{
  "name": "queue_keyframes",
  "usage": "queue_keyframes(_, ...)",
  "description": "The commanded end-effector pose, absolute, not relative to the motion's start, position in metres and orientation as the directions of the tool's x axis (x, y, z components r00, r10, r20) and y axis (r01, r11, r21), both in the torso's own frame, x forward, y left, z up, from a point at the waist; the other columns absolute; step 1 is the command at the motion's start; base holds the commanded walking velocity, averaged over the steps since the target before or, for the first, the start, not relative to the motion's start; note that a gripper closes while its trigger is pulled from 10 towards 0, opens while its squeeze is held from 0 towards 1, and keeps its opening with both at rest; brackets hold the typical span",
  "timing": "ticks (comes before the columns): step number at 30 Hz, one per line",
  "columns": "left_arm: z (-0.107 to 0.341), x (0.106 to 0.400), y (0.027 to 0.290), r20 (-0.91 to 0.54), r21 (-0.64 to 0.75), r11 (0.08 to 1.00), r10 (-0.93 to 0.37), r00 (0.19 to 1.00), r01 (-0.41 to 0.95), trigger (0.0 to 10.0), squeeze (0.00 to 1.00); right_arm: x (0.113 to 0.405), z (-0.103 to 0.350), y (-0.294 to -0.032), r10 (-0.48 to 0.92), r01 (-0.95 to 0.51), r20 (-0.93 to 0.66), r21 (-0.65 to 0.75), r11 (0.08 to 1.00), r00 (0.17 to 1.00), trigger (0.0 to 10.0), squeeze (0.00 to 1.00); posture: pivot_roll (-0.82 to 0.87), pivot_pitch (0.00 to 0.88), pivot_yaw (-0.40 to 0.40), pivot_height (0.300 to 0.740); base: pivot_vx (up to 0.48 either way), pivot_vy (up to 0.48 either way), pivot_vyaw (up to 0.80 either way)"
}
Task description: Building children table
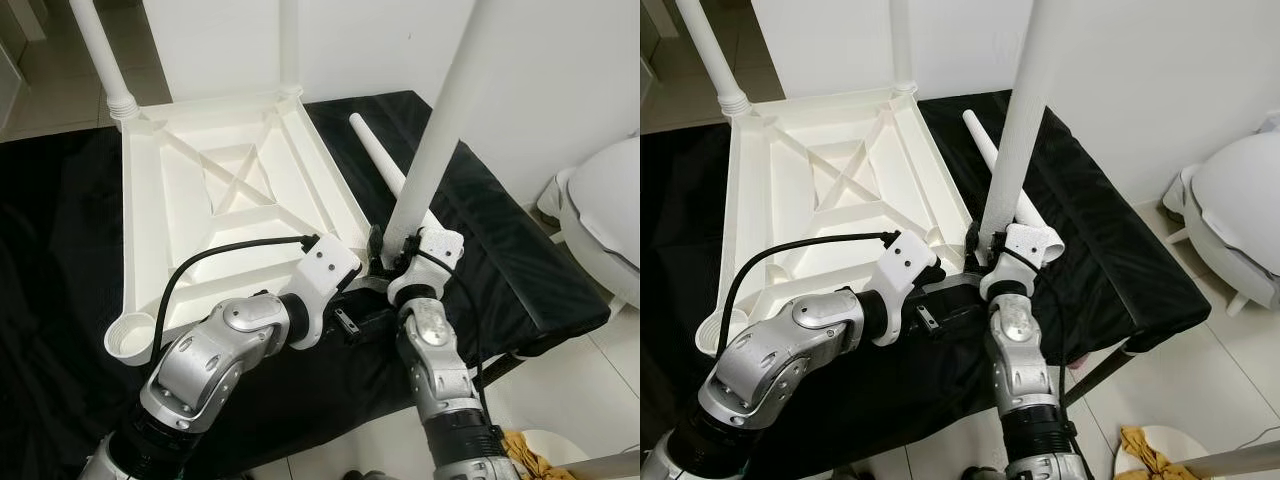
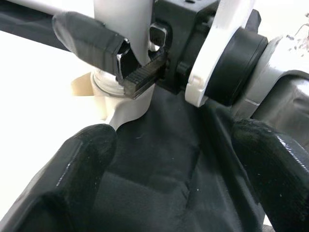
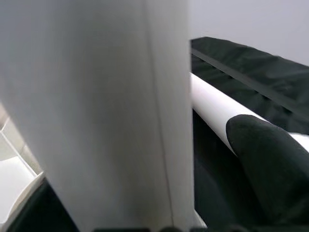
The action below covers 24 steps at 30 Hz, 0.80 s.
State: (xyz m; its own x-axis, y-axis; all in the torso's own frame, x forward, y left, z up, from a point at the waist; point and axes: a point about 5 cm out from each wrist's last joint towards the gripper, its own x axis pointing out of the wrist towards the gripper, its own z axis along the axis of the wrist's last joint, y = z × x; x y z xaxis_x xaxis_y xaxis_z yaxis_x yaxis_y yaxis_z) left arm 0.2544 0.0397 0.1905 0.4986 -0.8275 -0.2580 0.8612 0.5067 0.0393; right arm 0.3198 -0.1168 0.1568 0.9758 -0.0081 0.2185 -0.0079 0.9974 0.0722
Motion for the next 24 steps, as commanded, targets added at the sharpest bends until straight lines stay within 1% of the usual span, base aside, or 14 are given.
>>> queue_keyframes(1, 0.187, 0.25, 0.038, -0.27, 0.025, 0.491, -0.835, 0.478, 0.871, 10.0, 0.0, 0.317, 0.154, -0.118, 0.016, -0.026, 0.208, 0.048, 0.999, 0.978, 10.0, 0.0, -0.02, 0.097, 0.0, 0.74, 0.0, 0.0, 0.0)
queue_keyframes(2, 0.187, 0.25, 0.038, -0.27, 0.025, 0.491, -0.835, 0.478, 0.871, 10.0, 0.0, 0.317, 0.154, -0.118, 0.016, -0.026, 0.208, 0.048, 0.999, 0.978, 10.0, 0.0, -0.02, 0.097, 0.0, 0.74, 0.0, 0.0, 0.0)
queue_keyframes(4, 0.187, 0.25, 0.038, -0.27, 0.025, 0.489, -0.836, 0.477, 0.872, 10.0, 0.0, 0.316, 0.156, -0.119, 0.078, -0.09, 0.22, 0.043, 0.995, 0.972, 10.0, 0.0, -0.03, 0.094, 0.0, 0.74, 0.0, 0.0, 0.0)
queue_keyframes(5, 0.187, 0.25, 0.038, -0.27, 0.025, 0.489, -0.836, 0.477, 0.872, 10.0, 0.0, 0.316, 0.156, -0.119, 0.078, -0.09, 0.22, 0.043, 0.995, 0.972, 10.0, 0.0, -0.03, 0.094, 0.0, 0.74, 0.0, 0.0, 0.0)
queue_keyframes(8, 0.187, 0.25, 0.038, -0.27, 0.025, 0.485, -0.838, 0.473, 0.874, 10.0, 0.0, 0.317, 0.159, -0.123, 0.249, -0.26, 0.226, 0.02, 0.965, 0.942, 10.0, 0.0, -0.03, 0.09, -0.001, 0.74, 0.0, 0.0, 0.0)
queue_keyframes(9, 0.187, 0.25, 0.038, -0.27, 0.025, 0.485, -0.838, 0.473, 0.874, 10.0, 0.0, 0.317, 0.159, -0.123, 0.249, -0.26, 0.226, 0.02, 0.965, 0.942, 10.0, 0.0, -0.03, 0.09, -0.001, 0.74, 0.0, 0.0, 0.0)
queue_keyframes(10, 0.187, 0.25, 0.037, -0.27, 0.025, 0.484, -0.839, 0.472, 0.875, 10.0, 0.0, 0.319, 0.16, -0.128, 0.319, -0.328, 0.219, 0.004, 0.945, 0.922, 10.0, 0.0, -0.03, 0.088, 0.002, 0.74, 0.0, 0.0, 0.0)
queue_keyframes(11, 0.187, 0.25, 0.037, -0.27, 0.025, 0.484, -0.839, 0.472, 0.875, 10.0, 0.0, 0.319, 0.16, -0.128, 0.319, -0.328, 0.219, 0.004, 0.945, 0.922, 10.0, 0.0, -0.03, 0.088, 0.002, 0.74, 0.0, 0.0, 0.0)
queue_keyframes(13, 0.187, 0.25, 0.036, -0.268, 0.026, 0.479, -0.842, 0.468, 0.877, 10.0, 0.0, 0.32, 0.162, -0.138, 0.419, -0.42, 0.216, -0.044, 0.907, 0.882, 10.0, 0.0, -0.04, 0.087, 0.002, 0.74, 0.0, 0.0, 0.0)
queue_keyframes(16, 0.187, 0.25, 0.036, -0.268, 0.027, 0.478, -0.843, 0.467, 0.878, 10.0, 0.0, 0.322, 0.162, -0.143, 0.455, -0.452, 0.204, -0.065, 0.89, 0.867, 10.0, 0.0, -0.04, 0.086, 0.003, 0.74, 0.0, 0.0, 0.0)
queue_keyframes(18, 0.187, 0.251, 0.036, -0.267, 0.028, 0.476, -0.843, 0.466, 0.879, 10.0, 0.0, 0.324, 0.16, -0.154, 0.523, -0.516, 0.166, -0.089, 0.852, 0.836, 10.0, 0.0, -0.03, 0.087, 0.006, 0.74, 0.0, 0.0, 0.0)
queue_keyframes(21, 0.187, 0.25, 0.036, -0.268, 0.029, 0.476, -0.844, 0.465, 0.879, 10.0, 0.0, 0.325, 0.16, -0.159, 0.552, -0.547, 0.151, -0.081, 0.833, 0.82, 10.0, 0.0, -0.03, 0.088, 0.006, 0.74, 0.0, 0.0, 0.0)
queue_keyframes(22, 0.188, 0.25, 0.037, -0.268, 0.029, 0.476, -0.843, 0.466, 0.879, 10.0, 0.0, 0.327, 0.159, -0.164, 0.595, -0.587, 0.13, -0.094, 0.804, 0.793, 10.0, 0.0, -0.03, 0.09, 0.009, 0.74, 0.0, 0.0, 0.0)
queue_keyframes(24, 0.188, 0.25, 0.037, -0.267, 0.029, 0.477, -0.843, 0.467, 0.878, 10.0, 0.0, 0.328, 0.159, -0.165, 0.606, -0.598, 0.124, -0.097, 0.796, 0.786, 10.0, 0.0, -0.03, 0.092, 0.009, 0.74, 0.0, 0.0, 0.0)
